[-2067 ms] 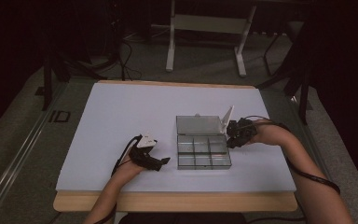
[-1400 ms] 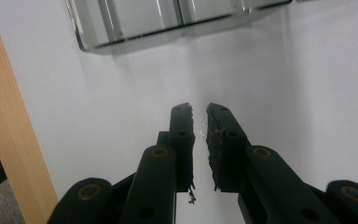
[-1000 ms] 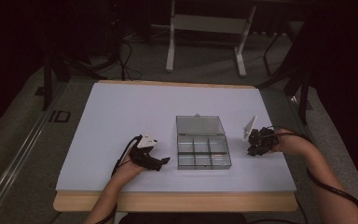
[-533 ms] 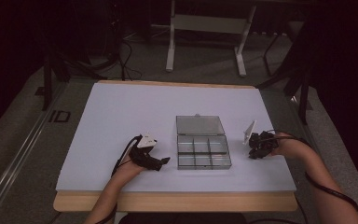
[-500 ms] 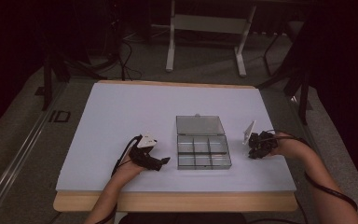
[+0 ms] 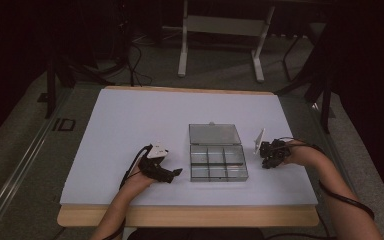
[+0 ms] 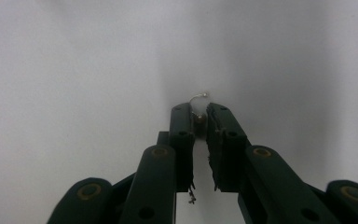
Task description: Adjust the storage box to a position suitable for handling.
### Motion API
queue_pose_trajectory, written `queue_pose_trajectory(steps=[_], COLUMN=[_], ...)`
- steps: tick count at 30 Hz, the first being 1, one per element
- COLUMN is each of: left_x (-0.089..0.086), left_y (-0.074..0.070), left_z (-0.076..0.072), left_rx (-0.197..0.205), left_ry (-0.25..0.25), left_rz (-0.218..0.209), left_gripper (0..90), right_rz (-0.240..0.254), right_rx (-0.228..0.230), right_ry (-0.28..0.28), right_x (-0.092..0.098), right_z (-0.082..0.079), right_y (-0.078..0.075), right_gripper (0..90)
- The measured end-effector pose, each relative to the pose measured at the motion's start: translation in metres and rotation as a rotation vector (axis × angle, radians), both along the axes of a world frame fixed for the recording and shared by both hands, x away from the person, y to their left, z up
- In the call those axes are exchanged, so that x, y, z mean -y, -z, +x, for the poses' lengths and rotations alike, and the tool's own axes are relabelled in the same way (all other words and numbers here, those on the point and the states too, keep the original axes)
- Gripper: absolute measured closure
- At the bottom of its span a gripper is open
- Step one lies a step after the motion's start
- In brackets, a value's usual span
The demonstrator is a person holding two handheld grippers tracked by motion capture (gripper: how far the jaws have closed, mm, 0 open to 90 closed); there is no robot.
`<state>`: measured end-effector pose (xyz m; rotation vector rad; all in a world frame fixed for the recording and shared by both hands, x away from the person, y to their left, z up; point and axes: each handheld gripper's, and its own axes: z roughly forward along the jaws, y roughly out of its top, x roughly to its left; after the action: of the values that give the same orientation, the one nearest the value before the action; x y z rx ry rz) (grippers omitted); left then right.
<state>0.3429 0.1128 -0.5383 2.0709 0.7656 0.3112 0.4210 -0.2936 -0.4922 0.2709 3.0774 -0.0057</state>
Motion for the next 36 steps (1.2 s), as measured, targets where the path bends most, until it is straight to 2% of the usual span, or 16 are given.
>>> queue_pose_trajectory(steps=[8,16,21,36], left_x=[0.0,0.0,0.0,0.0], left_y=[0.0,0.0,0.0,0.0], left_z=[0.0,0.0,0.0,0.0], left_rx=[0.003,0.001,0.002,0.002], left_ry=[-0.001,-0.001,-0.001,0.0], left_rz=[0.003,0.001,0.002,0.002], left_gripper=[9.3,9.3,9.3,9.3], right_rz=[-0.022,-0.008,0.023,0.047], right_rx=[-0.03,-0.032,-0.03,-0.012], right_ry=[0.008,0.008,0.01,-0.048], right_x=[-0.003,-0.003,-0.004,-0.02], right_z=[0.002,0.001,0.0,-0.008], right_y=[0.0,-0.001,-0.012,-0.046], right_gripper=[84.5,86.3,86.3,86.3])
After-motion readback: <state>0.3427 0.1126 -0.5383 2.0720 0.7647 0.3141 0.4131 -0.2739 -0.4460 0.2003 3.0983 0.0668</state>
